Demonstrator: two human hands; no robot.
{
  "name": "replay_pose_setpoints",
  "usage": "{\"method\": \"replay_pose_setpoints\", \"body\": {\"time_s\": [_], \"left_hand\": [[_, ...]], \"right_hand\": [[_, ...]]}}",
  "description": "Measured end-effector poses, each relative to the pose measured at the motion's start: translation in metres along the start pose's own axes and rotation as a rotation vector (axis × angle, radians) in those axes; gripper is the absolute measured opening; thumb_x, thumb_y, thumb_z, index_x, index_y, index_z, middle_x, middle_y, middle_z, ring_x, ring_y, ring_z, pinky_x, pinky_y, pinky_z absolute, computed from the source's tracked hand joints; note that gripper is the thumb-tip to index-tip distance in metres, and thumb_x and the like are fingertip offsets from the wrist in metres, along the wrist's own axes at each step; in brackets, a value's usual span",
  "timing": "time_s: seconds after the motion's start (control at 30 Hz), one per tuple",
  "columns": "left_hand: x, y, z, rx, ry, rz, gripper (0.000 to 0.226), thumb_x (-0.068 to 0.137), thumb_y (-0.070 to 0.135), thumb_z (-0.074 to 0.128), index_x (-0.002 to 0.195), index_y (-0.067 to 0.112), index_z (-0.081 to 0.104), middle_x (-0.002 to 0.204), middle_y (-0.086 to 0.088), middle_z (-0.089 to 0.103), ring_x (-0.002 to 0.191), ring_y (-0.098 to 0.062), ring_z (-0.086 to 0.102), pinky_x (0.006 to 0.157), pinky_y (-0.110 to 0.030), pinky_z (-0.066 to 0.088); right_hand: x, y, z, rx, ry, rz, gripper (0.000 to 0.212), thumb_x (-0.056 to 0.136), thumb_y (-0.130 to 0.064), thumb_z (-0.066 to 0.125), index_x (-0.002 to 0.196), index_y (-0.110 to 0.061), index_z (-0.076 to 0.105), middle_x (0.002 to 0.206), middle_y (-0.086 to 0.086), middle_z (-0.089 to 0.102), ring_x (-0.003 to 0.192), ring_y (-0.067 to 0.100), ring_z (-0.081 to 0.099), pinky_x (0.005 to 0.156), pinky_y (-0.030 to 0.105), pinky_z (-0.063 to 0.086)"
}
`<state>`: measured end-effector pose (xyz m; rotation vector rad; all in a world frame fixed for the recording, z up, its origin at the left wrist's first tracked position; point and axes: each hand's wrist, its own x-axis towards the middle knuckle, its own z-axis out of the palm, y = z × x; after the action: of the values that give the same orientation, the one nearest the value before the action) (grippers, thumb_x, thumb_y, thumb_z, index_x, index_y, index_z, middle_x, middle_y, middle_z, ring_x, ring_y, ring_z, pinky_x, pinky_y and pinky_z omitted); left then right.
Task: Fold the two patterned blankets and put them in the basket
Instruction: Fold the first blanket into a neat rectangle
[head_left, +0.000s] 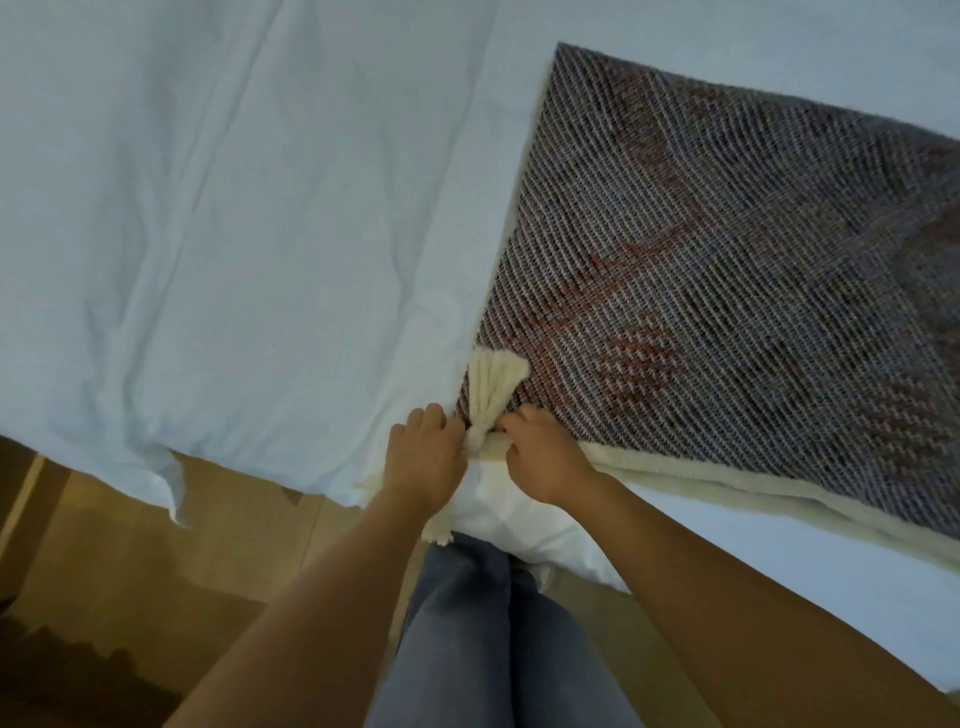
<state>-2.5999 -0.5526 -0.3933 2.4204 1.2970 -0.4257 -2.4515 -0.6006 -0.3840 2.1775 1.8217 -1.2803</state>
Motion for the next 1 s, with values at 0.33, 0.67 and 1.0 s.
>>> {"method": "replay_pose_setpoints", "body": {"time_s": [0.33,0.67,1.0], "left_hand": [[0.032,-0.04,-0.025,0.088,-0.021,0.041,0.036,0.083,0.006,0.046,0.117,0.009,0.057,0.122,-0.012,0.051,0.107,-0.031,0.048,0.086,-0.038,0.036],[0.158,0.009,-0.079,-0.358,0.082,0.015,0.033,0.095,0.023,0.041,0.121,0.006,0.053,0.113,-0.016,0.054,0.104,-0.031,0.052,0.087,-0.041,0.045],[0.267,0.037,-0.104,-0.648,0.173,-0.091,0.043,0.089,0.035,0.053,0.121,0.007,0.044,0.113,-0.013,0.051,0.099,-0.027,0.052,0.082,-0.038,0.046]], "right_hand": [[0.004,-0.007,-0.001,-0.259,-0.102,-0.34,0.085,0.078,0.007,0.045,0.146,-0.032,0.014,0.156,-0.001,0.01,0.141,0.024,0.009,0.11,0.045,0.02],[0.043,-0.014,-0.05,0.125,0.073,-0.128,0.018,0.088,-0.012,0.045,0.083,-0.002,0.058,0.086,0.016,0.063,0.077,0.031,0.058,0.067,0.038,0.046],[0.122,0.044,-0.135,0.242,0.399,0.127,0.024,0.088,-0.008,0.049,0.11,-0.001,0.055,0.115,0.014,0.05,0.109,0.029,0.046,0.094,0.038,0.042]]}}
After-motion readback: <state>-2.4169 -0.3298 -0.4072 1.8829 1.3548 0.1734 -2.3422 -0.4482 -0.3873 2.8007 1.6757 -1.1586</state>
